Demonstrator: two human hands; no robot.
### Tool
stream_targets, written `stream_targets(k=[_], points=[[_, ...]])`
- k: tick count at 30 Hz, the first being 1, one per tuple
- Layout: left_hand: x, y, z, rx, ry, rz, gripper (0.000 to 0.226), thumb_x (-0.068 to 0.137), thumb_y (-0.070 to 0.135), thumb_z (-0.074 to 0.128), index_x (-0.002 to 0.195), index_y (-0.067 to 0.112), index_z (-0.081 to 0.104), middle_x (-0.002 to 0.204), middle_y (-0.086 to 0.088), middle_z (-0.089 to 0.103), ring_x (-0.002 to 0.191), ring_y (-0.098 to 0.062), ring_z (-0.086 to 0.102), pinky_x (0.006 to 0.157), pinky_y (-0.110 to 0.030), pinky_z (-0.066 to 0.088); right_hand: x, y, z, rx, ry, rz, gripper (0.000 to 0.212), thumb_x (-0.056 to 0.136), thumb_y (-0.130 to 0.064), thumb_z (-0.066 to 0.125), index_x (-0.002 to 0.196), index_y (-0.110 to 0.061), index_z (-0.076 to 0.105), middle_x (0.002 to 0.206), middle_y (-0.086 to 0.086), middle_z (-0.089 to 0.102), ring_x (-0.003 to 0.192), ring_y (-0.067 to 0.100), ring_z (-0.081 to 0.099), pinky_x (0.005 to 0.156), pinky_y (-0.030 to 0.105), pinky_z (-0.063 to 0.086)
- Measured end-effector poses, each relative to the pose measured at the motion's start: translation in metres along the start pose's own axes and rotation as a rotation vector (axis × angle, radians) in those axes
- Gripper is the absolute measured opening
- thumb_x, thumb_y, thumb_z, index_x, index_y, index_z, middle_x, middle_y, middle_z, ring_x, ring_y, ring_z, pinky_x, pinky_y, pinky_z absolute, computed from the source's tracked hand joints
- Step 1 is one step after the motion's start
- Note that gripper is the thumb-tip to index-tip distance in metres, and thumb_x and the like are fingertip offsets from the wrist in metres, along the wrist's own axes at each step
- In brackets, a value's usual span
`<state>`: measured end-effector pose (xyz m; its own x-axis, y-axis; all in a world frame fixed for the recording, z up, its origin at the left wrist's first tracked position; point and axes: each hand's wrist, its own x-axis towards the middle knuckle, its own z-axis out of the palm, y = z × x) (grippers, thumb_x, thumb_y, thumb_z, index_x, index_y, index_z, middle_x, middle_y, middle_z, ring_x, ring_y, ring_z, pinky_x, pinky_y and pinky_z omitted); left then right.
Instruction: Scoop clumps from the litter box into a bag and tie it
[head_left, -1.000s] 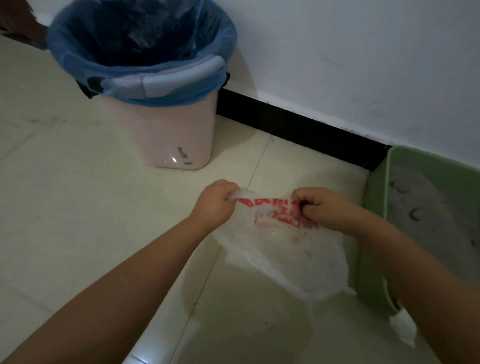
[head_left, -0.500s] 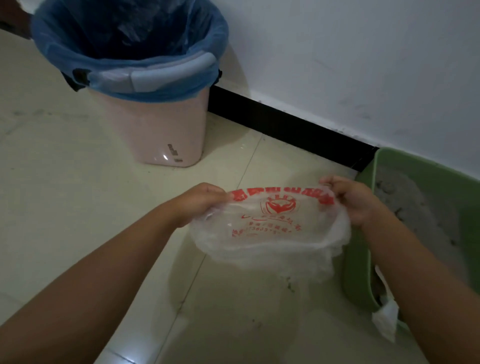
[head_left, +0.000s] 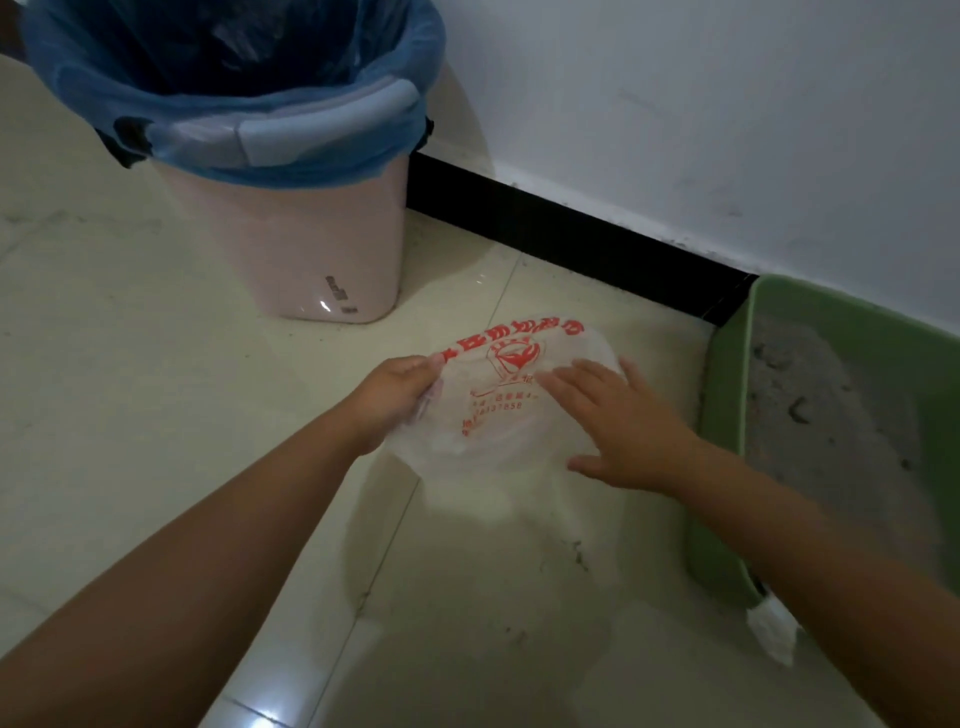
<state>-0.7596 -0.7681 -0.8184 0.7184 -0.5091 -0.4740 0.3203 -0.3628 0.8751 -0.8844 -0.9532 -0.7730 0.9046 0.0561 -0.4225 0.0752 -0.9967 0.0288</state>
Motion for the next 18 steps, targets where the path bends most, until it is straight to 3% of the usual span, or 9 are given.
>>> stream_targets(k=[3,5,7,9,11,13,15,16,18], points=[[-0.001,-0.004,0.0,0.044,-0.017,0.001,0.031,0.095,0.03,0.048,0.075,0.01,0.062,0.063,0.004,0.067,0.062,-0.014,0.06,0.056,-0.017,0.049,0.01,-0.01,0.016,-0.043,0.041,-0.02,0.076,0.091,-0.036,0.05,0.148,-0.025,0.0,0.156,-0.001,0.012,0.146,0.018,0.001,0.112,0.043,-0.015],[-0.002,-0.005,0.002,0.086,-0.019,0.024,0.028,0.091,0.028,0.054,0.07,0.011,0.059,0.068,0.0,0.063,0.062,-0.015,0.059,0.056,-0.02,0.047,0.01,-0.011,0.016,-0.061,0.037,-0.086,0.055,0.094,-0.024,0.044,0.145,-0.025,0.023,0.146,0.003,0.036,0.141,0.018,0.023,0.114,0.041,-0.013],[-0.002,-0.006,0.005,0.128,0.099,0.043,0.032,0.094,0.027,0.052,0.068,0.01,0.057,0.068,-0.003,0.058,0.063,-0.017,0.054,0.055,-0.021,0.041,0.006,-0.012,0.021,-0.051,0.042,-0.229,0.04,0.088,-0.013,0.052,0.126,-0.022,0.055,0.121,0.004,0.06,0.118,0.017,0.053,0.118,0.04,0.01],[0.004,-0.01,0.006,0.139,0.333,0.023,0.036,0.098,0.029,0.043,0.08,0.004,0.062,0.077,-0.009,0.056,0.073,-0.02,0.052,0.061,-0.026,0.039,0.003,-0.006,0.032,-0.116,0.104,-0.314,0.032,0.055,-0.009,0.08,0.084,-0.021,0.075,0.077,0.0,0.072,0.07,0.016,0.069,0.083,0.035,0.054],[0.012,-0.015,0.003,0.065,0.513,-0.058,0.04,0.101,0.027,0.036,0.094,-0.003,0.063,0.089,-0.015,0.058,0.086,-0.027,0.057,0.074,-0.03,0.045,-0.003,0.0,0.053,-0.106,0.087,-0.282,0.038,0.03,-0.007,0.086,0.064,-0.02,0.074,0.053,-0.004,0.066,0.042,0.016,0.062,0.046,0.022,0.052],[0.015,-0.022,0.001,0.127,0.551,-0.141,0.036,0.1,0.023,0.037,0.106,-0.006,0.057,0.107,-0.023,0.06,0.103,-0.037,0.057,0.089,-0.04,0.047,-0.009,0.0,0.059,-0.087,0.004,-0.232,0.037,0.043,-0.005,0.082,0.077,-0.019,0.075,0.064,0.0,0.071,0.054,0.019,0.068,0.05,0.025,0.053],[0.008,-0.028,0.006,0.446,0.548,-0.123,0.033,0.095,0.015,0.045,0.122,-0.004,0.047,0.123,-0.024,0.052,0.114,-0.038,0.049,0.095,-0.038,0.042,-0.011,-0.003,0.058,-0.061,-0.035,-0.212,0.038,0.079,-0.009,0.06,0.115,-0.021,0.064,0.112,0.005,0.067,0.101,0.021,0.064,0.085,0.031,0.05],[0.002,-0.028,0.009,0.629,0.573,0.018,0.036,0.091,0.008,0.051,0.125,-0.003,0.046,0.124,-0.024,0.05,0.116,-0.038,0.046,0.095,-0.039,0.04,-0.013,-0.001,0.059,-0.052,-0.054,-0.207,0.041,0.09,-0.012,0.046,0.129,-0.022,0.052,0.133,0.003,0.054,0.121,0.019,0.051,0.099,0.03,0.04],[-0.009,-0.022,0.016,0.827,0.524,0.605,0.031,0.081,-0.001,0.061,0.111,-0.005,0.057,0.109,-0.027,0.057,0.104,-0.04,0.051,0.09,-0.044,0.047,-0.016,-0.001,0.051,0.07,-0.147,-0.178,0.046,0.093,-0.024,0.036,0.138,-0.022,0.042,0.149,0.0,0.033,0.136,0.014,0.032,0.111,0.025,0.025]])
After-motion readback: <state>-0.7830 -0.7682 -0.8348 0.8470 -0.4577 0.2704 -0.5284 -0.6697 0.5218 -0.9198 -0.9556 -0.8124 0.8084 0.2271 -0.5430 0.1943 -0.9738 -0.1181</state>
